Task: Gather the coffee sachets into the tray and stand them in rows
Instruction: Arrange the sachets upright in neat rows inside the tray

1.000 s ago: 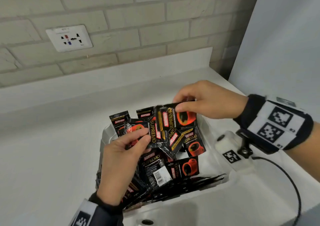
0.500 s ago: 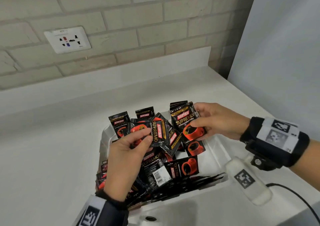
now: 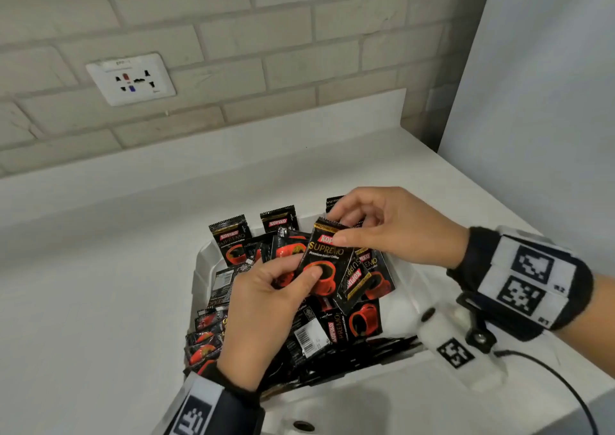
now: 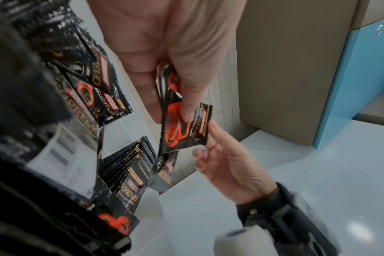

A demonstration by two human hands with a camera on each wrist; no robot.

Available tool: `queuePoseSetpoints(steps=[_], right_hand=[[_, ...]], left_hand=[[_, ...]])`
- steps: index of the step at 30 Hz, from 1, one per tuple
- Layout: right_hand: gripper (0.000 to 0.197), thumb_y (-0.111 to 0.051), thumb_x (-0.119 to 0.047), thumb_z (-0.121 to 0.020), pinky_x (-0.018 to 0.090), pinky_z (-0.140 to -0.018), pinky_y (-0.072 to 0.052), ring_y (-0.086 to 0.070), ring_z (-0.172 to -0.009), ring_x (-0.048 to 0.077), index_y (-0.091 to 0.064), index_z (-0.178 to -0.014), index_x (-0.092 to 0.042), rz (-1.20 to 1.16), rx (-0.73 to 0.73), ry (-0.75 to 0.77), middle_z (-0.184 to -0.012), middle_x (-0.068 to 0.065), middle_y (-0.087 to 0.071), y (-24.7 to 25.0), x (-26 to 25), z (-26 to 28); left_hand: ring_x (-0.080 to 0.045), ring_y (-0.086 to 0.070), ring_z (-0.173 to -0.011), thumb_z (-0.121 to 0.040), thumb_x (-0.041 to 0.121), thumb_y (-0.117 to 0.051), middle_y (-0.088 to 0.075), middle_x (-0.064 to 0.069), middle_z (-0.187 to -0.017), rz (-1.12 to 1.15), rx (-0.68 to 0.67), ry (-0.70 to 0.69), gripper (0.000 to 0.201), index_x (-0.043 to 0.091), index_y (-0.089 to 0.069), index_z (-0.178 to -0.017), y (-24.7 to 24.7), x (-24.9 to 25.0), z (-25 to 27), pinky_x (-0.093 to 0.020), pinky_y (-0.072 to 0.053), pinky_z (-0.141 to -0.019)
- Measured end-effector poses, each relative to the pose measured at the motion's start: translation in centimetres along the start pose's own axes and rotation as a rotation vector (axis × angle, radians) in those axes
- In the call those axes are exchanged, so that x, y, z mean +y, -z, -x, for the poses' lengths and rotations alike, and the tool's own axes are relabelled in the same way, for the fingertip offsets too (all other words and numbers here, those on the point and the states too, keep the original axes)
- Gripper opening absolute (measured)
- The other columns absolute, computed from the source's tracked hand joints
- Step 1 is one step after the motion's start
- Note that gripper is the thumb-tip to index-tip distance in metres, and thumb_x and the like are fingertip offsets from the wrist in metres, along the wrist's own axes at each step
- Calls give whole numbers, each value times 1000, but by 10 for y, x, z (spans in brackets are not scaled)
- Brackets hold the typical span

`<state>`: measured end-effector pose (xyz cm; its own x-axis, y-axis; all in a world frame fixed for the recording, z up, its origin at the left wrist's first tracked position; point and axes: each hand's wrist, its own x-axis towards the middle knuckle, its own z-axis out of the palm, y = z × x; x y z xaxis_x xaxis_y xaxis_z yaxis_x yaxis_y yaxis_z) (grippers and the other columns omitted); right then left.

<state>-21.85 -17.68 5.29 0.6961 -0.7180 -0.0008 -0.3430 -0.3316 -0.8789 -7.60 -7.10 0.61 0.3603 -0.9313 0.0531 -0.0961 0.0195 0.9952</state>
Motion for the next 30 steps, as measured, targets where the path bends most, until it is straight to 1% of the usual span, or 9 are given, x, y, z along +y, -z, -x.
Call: queuePoseSetpoints(steps=[3, 6, 9, 11, 14, 17, 21, 24, 30], right_hand=[[16, -70, -19, -79, 6, -54, -38, -53, -54, -7, -63, -78, -33, 184, -66, 65, -72, -13, -62, 9, -8, -3], [14, -70, -16, -78, 6, -55, -37, -53, -53, -6, -64, -76, -28, 244, 4, 99, -71, -13, -61, 25, -7, -8], [17, -71, -15, -77, 7, -55, -37, -52, -54, -4, -62, -75, -29, 325, 112, 108, -73, -15, -62, 48, 2, -13], [23, -72, -19, -77, 10, -58, -36, -52, -57, -6, -57, -71, -37, 482, 54, 44, -72, -19, -59, 56, 13, -15], [24, -69, -26, -80, 21, -68, -35, -52, -72, -2, -51, -71, -39, 734, -167, -73, -75, -23, -55, 48, 33, -17], [10, -64, -27, -84, 19, -61, -33, -54, -81, 8, -56, -84, -33, 871, -290, -87, -82, -15, -57, 31, 45, -18], [13, -56, -24, -88, 14, -53, -26, -49, -79, 9, -59, -101, -25, 1056, -326, -6, -84, -13, -52, 16, 46, -22], [10, -51, -19, -86, 16, -51, -25, -45, -75, 12, -54, -92, -27, 1114, -285, 70, -78, -13, -44, 11, 43, -24], [9, -51, -19, -83, 21, -48, -25, -45, -70, 19, -43, -83, -22, 1201, -271, 70, -87, -4, -50, 4, 42, -24]], left_hand=[[-1, -68, -66, -72, 9, -72, -74, 4, -73, -13, 2, -8, 19, 27, -74, -73, -2, 1, 2, -8, -49, -60], [-11, -68, -87, -62, 36, -72, -71, 5, -95, -67, 53, -33, 16, 44, -73, -75, 2, -2, 1, -23, -53, -80], [-9, -70, -75, -73, 16, -72, -72, 14, -84, -14, 142, -46, 26, 41, -73, -69, 14, -4, -2, -15, -54, -67], [-6, -69, -66, -75, 5, -69, -71, 21, -75, 25, 198, -45, 31, 35, -71, -73, 23, -2, -3, -11, -53, -62], [-7, -69, -63, -75, 4, -69, -72, 16, -75, 63, 269, -45, 26, 30, -70, -77, 30, -4, -3, -9, -51, -60], [-8, -70, -66, -75, 5, -69, -73, 15, -78, 82, 279, -48, 24, 29, -71, -79, 31, -4, -1, -11, -53, -63], [-8, -70, -67, -73, 5, -70, -73, 12, -80, 99, 281, -52, 29, 34, -72, -74, 33, -6, 1, -10, -52, -60], [-9, -70, -68, -72, 7, -70, -74, 9, -81, 104, 285, -57, 32, 38, -73, -65, 34, -7, 1, -11, -53, -61], [-7, -69, -63, -74, 3, -69, -73, 14, -76, 124, 286, -42, 31, 33, -73, -70, 33, -7, 1, -10, -52, -60]])
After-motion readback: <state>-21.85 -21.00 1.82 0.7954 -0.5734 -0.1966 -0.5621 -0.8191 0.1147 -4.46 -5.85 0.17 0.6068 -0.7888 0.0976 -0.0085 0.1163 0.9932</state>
